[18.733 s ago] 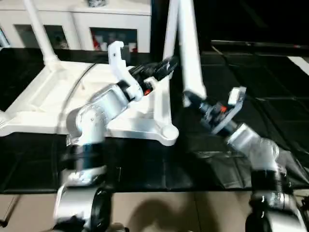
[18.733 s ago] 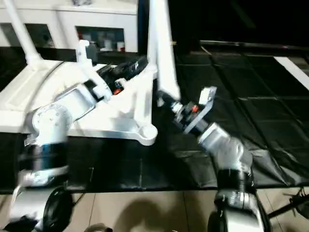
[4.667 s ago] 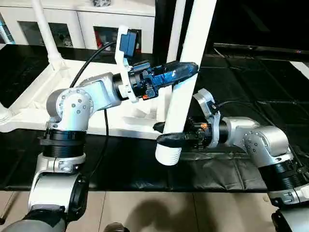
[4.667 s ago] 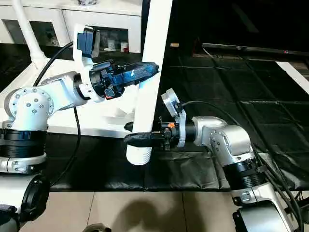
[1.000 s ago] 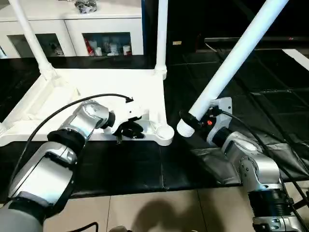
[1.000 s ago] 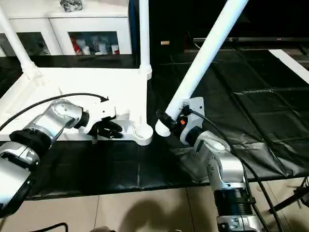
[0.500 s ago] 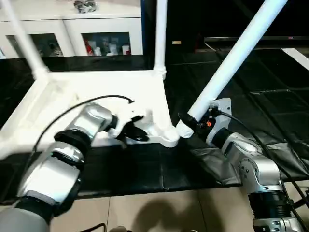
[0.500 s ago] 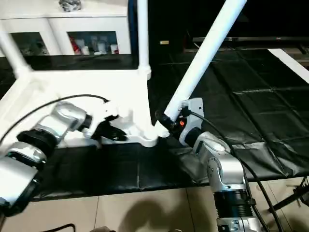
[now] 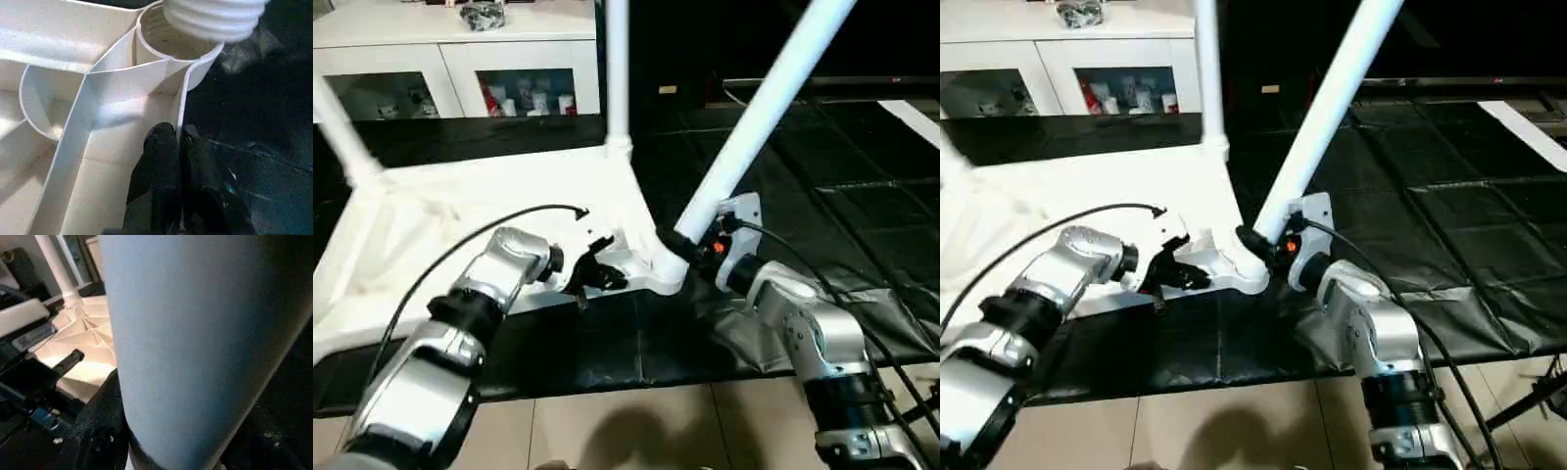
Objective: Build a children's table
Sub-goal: Insert table leg to table base
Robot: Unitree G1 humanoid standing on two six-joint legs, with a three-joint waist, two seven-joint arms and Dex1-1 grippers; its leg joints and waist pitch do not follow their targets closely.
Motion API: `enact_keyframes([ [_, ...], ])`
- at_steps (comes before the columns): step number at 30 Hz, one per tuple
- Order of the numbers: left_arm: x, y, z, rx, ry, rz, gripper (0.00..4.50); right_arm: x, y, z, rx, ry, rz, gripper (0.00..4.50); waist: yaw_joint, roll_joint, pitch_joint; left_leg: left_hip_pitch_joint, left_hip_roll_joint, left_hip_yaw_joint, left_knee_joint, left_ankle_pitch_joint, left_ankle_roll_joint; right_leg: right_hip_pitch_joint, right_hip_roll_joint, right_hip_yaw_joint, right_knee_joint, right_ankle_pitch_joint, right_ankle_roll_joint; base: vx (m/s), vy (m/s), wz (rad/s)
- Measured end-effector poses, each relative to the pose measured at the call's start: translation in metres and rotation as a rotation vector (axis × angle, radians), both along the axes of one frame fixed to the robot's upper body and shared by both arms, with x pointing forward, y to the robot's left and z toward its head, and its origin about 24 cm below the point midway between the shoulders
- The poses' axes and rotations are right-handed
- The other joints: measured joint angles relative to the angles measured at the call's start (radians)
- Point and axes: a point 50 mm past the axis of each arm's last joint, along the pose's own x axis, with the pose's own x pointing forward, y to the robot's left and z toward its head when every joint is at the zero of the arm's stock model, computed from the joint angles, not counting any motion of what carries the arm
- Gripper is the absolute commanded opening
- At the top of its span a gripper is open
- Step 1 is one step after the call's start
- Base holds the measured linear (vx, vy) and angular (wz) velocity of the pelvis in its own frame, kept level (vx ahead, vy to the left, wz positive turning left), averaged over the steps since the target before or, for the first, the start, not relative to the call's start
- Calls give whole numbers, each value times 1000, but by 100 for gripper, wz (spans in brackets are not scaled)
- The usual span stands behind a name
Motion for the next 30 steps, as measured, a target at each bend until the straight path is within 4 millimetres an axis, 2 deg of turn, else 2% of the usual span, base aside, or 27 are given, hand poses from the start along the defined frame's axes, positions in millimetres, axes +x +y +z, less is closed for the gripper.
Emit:
enact_keyframes([
  [5,-2,-4,1,10,-39,2,0,7,3,1,-30,7,22,193,1,-1,-1,1,0,0,0,0,0,0,0,0,0,0,0,0,0,0],
  [8,-2,-5,2,25,-57,2,0,10,2,0,-53,11,20,193,2,-10,-2,1,0,0,0,0,0,0,0,0,0,0,1,0,0,0],
  [12,-2,-6,2,26,-86,14,0,13,4,2,-80,-4,59,193,-1,-12,-2,0,0,0,0,0,0,-1,0,0,-1,0,1,0,0,0],
  [21,-3,-5,1,-3,-162,-16,0,19,3,4,-14,-123,24,193,1,-13,-1,-4,0,0,-2,0,0,-5,0,0,-1,0,0,0,0,0],
  [28,-2,-2,3,-7,-139,-41,0,21,-5,5,-7,-118,1,193,-1,-12,-1,-4,0,0,-3,0,0,-5,0,0,-1,2,-3,0,0,0],
  [29,-2,-1,2,-9,-134,-42,45,21,-6,5,-9,-118,1,193,-1,-12,-1,-3,0,0,-3,0,0,-5,0,0,-1,2,-3,0,0,0],
  [30,-1,-1,3,-12,-134,-45,56,21,-7,4,-10,-119,1,193,-1,-12,-1,-4,0,0,-3,0,0,-5,0,0,-1,2,-3,0,0,0],
])
